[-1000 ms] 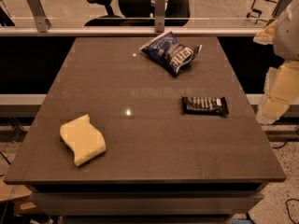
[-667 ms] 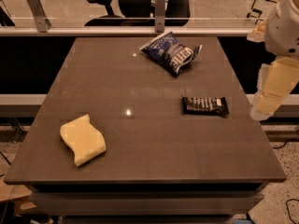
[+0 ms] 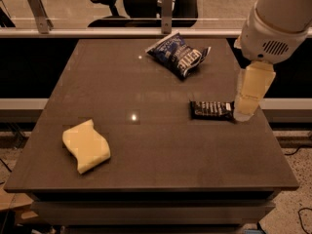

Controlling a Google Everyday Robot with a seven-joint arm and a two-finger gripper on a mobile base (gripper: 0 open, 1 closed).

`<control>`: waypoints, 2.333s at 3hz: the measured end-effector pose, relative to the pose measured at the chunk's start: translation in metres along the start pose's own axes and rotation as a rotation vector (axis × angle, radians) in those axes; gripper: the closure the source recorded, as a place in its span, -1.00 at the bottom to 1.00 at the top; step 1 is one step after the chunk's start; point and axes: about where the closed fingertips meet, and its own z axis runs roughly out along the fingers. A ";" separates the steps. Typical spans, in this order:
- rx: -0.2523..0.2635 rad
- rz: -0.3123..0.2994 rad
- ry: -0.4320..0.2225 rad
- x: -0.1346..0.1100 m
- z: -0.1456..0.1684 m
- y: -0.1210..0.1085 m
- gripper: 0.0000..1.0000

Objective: Move rxbar chocolate near sponge

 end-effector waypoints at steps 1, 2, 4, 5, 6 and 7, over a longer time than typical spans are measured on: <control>-0.053 0.023 -0.002 -0.007 0.034 0.000 -1.00; -0.086 0.050 -0.021 -0.010 0.064 -0.001 -1.00; -0.134 0.058 -0.044 -0.020 0.098 -0.010 -1.00; -0.163 0.058 -0.060 -0.022 0.110 -0.013 -1.00; -0.196 0.058 -0.063 -0.023 0.122 -0.010 -1.00; -0.196 0.058 -0.063 -0.023 0.122 -0.009 -1.00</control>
Offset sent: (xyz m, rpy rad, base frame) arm 0.0283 0.0179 -0.0932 0.0882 0.1216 -0.0562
